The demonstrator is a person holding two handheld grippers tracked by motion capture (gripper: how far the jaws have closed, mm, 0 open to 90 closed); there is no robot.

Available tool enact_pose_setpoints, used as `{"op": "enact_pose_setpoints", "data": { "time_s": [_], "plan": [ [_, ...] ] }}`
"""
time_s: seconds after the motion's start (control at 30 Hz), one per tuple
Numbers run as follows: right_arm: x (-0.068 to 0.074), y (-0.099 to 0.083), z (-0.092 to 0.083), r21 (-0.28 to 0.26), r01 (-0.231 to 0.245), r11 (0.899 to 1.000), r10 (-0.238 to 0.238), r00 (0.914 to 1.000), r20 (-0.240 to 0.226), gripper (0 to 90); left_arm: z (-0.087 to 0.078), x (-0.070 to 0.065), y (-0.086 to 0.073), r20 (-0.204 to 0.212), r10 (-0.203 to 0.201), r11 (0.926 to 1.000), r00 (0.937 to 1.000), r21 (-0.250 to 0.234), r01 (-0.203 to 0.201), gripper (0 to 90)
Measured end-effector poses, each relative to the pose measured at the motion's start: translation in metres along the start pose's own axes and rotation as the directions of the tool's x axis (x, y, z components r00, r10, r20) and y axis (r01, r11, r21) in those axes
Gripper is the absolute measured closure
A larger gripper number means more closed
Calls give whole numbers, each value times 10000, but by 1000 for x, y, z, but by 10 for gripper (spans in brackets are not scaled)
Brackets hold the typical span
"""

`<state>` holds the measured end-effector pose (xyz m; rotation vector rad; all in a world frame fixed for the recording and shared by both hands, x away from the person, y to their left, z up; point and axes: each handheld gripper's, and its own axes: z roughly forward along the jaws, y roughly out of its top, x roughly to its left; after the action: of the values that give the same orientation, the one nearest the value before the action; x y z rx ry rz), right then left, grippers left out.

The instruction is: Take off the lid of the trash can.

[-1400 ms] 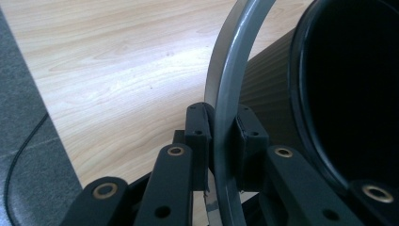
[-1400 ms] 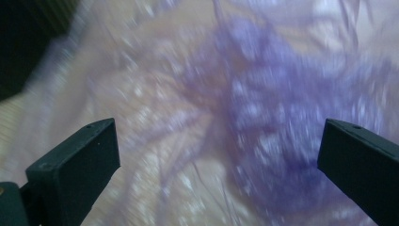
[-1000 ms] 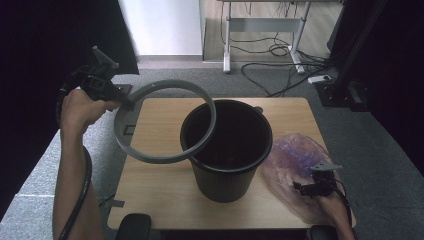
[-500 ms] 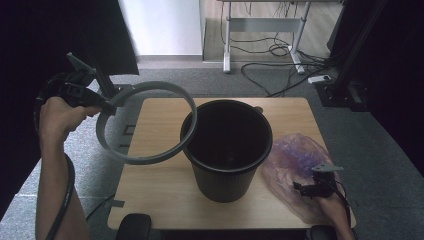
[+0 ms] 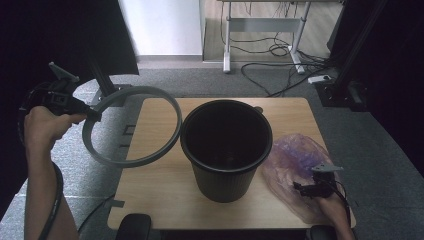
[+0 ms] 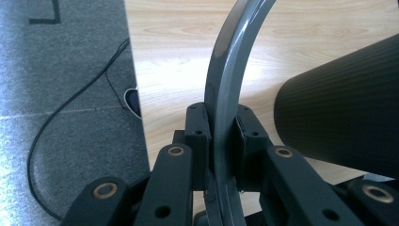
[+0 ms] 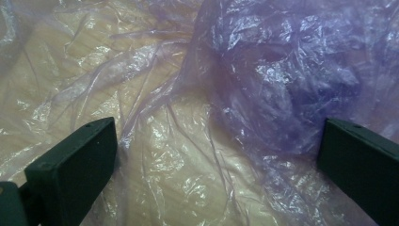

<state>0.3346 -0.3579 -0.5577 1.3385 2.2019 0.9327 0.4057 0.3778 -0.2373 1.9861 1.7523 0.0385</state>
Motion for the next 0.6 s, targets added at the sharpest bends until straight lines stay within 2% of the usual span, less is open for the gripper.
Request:
{"op": "enact_pose_setpoints", "data": {
  "time_s": [0.3,0.4,0.43,0.6],
  "plan": [
    [0,0,0,1,-3,10000,3,10000,2,0,15,18,-11,-184,-321,9995,9993,-86,319,783],
    [0,0,0,-2,-6,10000,6,10000,3,0,28,22,-13,-176,-407,9991,9990,-94,405,782],
    [0,0,0,-2,-6,10000,6,10000,3,0,28,22,-13,-176,-407,9991,9990,-94,405,781],
    [0,0,0,1,-2,10000,2,10000,8,0,52,28,-17,-118,-499,9987,9987,-124,497,782]
  ]
}}
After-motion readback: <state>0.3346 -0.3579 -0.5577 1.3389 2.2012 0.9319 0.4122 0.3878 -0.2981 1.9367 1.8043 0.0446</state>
